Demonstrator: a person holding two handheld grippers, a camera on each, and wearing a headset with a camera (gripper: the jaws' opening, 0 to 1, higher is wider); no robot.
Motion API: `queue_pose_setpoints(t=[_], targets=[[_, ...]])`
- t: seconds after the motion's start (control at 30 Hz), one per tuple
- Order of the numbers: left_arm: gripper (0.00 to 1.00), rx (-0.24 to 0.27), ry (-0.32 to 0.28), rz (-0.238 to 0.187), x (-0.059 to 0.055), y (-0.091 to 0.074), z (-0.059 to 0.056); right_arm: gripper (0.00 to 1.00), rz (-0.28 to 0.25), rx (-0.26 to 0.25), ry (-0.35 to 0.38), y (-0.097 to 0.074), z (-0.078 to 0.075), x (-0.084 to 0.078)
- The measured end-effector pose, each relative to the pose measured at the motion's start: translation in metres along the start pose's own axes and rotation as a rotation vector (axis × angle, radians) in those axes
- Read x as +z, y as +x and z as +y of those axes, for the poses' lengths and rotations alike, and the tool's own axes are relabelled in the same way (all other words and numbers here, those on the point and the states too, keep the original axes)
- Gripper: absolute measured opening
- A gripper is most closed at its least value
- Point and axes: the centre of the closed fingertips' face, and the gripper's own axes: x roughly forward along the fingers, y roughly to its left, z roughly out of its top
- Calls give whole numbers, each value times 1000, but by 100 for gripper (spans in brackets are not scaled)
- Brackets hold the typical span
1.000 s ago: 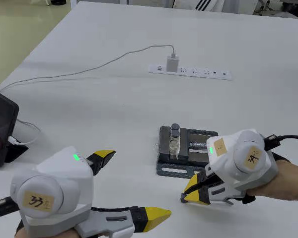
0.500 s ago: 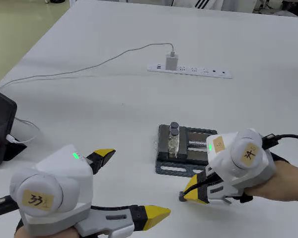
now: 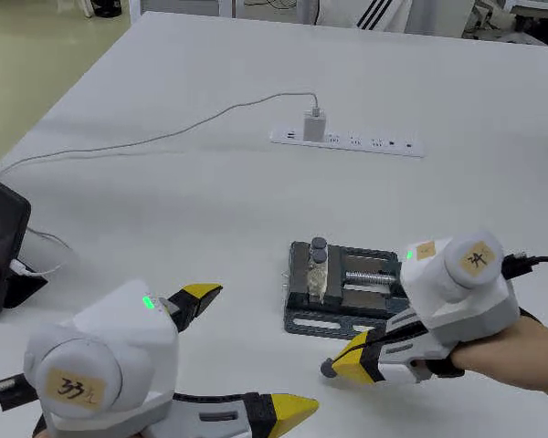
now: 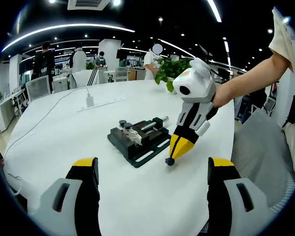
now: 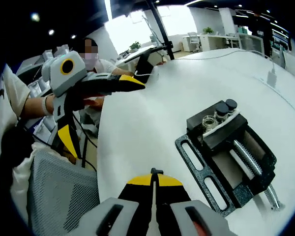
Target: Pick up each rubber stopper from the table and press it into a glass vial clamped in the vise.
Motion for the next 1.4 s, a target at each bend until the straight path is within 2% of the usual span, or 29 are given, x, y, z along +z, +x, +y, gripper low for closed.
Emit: queue_pose_setpoints(t=[0.13, 0.2, 0.23, 0.33, 0.4, 0.53, 0.57, 0.73, 0.83, 1.0, 1.13, 1.2, 1.27, 1.4], targets=[[87, -11, 24, -12, 6, 1, -3, 0, -120, 59, 151, -13, 8, 20], [83, -19, 22, -38, 12, 2, -5, 0, -194, 88, 243, -21, 11, 32], [82, -25, 23, -46, 15, 2, -6, 0, -235, 119, 299, -27, 14, 39], [76, -38, 40, -66, 21, 2, -9, 0, -331, 176, 406, -39, 20, 53], [72, -45, 49, -79, 26, 3, -11, 0, -364, 207, 435, -46, 23, 58], [63, -60, 74, -112, 36, 5, -15, 0, -406, 238, 526, -54, 32, 63], [61, -66, 79, -126, 40, 5, -17, 0, -415, 261, 550, -56, 39, 64], [50, -87, 102, -160, 52, 7, -24, 0, -474, 317, 663, -63, 51, 71], [42, -103, 113, -173, 57, 8, -28, 0, -493, 335, 703, -66, 54, 72], [31, -129, 126, -182, 59, 10, -34, 0, -551, 385, 822, -74, 56, 80], [22, -148, 126, -192, 61, 10, -39, 0, -561, 422, 894, -77, 57, 79], [20, -154, 126, -195, 62, 11, -40, 0, -560, 427, 915, -76, 57, 77], [18, -157, 123, -201, 63, 11, -41, 0, -565, 450, 980, -77, 56, 76], [13, -165, 117, -205, 64, 12, -43, 0, -572, 488, 1045, -76, 59, 73]])
